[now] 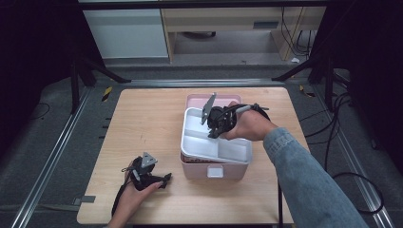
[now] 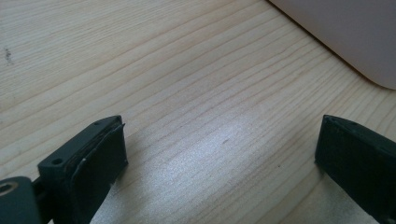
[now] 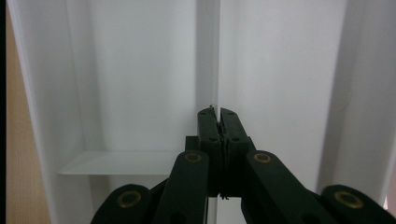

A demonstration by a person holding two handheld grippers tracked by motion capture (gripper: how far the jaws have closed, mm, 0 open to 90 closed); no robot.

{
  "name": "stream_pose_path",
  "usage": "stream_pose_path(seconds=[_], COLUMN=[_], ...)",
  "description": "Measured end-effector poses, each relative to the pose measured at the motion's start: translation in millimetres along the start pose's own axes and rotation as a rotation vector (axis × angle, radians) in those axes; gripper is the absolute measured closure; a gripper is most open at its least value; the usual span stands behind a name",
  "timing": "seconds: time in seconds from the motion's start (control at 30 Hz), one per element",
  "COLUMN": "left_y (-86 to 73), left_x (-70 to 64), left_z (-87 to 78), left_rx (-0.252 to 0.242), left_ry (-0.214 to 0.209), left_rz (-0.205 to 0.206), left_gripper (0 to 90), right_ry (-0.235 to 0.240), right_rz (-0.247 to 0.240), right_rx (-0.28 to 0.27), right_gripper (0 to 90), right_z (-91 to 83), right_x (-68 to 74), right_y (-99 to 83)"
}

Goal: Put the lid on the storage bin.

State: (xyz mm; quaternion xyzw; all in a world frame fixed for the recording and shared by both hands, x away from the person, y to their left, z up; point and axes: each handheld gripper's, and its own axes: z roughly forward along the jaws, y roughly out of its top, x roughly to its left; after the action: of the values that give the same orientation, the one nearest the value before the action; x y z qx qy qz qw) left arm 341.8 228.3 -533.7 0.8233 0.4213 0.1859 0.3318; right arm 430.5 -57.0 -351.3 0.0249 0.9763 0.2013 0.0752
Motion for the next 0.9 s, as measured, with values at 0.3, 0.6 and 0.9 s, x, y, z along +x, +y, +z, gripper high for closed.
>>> stream_pose_path(seconds=[0.3, 0.6, 0.9], left_y=[-0.1, -0.1, 0.8], left_x=[0.0, -0.1, 1.2], left_z=[0.2, 0.2, -0.1], left_rx=[-0.002, -0.002, 0.006], left_ry=[0.0, 0.0, -0.011], left_rz=[0.0, -0.001, 0.005], left_gripper=[1.3, 1.3, 0.9], right_ry=[0.017, 0.036, 0.001], right_rz=[-0.02, -0.022, 0.05], right_rx=[0.064, 0.09, -0.001], right_gripper=[89.8, 89.6, 64.3], right_z=[16.9, 27.6, 22.2], right_x=[1.2, -0.8, -4.4], right_y=[6.1, 6.9, -0.7])
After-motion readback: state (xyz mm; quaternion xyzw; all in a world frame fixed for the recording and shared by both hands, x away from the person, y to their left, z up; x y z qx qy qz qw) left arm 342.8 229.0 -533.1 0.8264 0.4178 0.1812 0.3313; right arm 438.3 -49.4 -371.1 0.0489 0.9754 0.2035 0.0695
